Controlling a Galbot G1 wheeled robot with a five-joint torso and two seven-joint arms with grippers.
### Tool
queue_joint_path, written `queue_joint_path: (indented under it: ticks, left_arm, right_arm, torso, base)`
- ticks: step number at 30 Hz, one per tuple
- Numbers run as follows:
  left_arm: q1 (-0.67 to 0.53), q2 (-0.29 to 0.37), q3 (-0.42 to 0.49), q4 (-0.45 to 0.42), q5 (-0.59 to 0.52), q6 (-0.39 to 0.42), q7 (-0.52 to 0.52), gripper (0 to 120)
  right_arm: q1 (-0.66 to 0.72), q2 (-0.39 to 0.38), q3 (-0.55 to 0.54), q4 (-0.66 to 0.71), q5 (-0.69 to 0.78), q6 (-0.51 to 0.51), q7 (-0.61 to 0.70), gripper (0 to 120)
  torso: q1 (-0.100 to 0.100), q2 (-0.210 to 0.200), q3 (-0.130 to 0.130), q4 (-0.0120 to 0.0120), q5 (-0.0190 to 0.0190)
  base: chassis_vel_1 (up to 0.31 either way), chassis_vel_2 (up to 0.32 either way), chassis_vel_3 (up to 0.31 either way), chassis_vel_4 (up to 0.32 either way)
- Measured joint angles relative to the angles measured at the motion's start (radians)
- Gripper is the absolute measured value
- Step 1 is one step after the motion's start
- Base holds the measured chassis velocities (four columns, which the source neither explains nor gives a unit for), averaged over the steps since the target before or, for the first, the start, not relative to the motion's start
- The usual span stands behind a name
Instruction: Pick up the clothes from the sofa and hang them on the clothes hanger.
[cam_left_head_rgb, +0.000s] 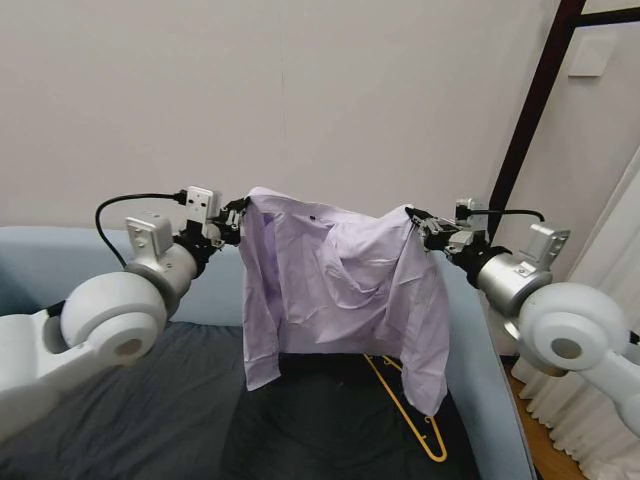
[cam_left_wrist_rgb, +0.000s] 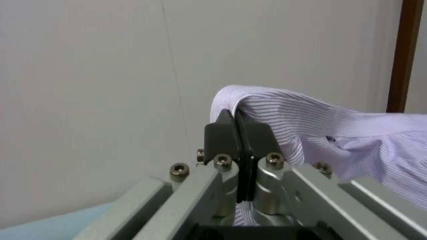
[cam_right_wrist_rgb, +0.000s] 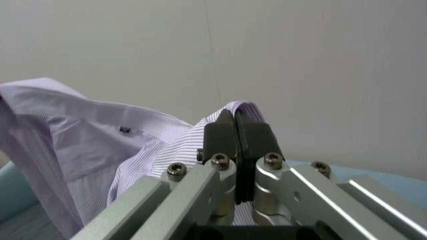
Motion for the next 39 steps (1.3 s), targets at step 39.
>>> queue_joint_path:
  ticks: [39]
  left_arm:
    - [0.704, -0.383, -0.023, 0.346, 0.407, -0.041, -0.023, 0]
  right_arm:
    - [-0.670, 0.368, -0.221, -0.536, -0.971, 0.255, -0.310, 8]
  torso:
    - [0.000, 0.000, 0.000, 0.0000, 0.0002]
  base:
    - [0.000, 0.000, 0.000, 0.000]
